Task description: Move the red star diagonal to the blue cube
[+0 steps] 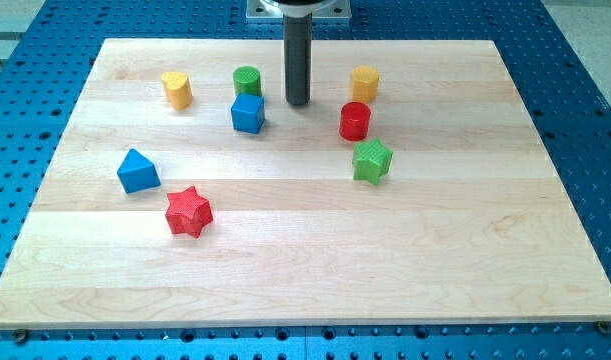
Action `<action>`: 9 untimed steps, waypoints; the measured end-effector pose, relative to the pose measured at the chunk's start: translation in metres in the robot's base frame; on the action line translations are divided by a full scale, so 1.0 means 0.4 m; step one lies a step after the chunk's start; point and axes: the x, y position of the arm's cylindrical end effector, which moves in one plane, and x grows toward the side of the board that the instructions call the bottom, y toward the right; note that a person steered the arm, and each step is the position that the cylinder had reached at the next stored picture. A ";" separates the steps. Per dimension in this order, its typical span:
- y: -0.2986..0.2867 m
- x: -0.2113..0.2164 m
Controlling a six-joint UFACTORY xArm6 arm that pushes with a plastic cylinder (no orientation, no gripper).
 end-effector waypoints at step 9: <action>-0.278 0.340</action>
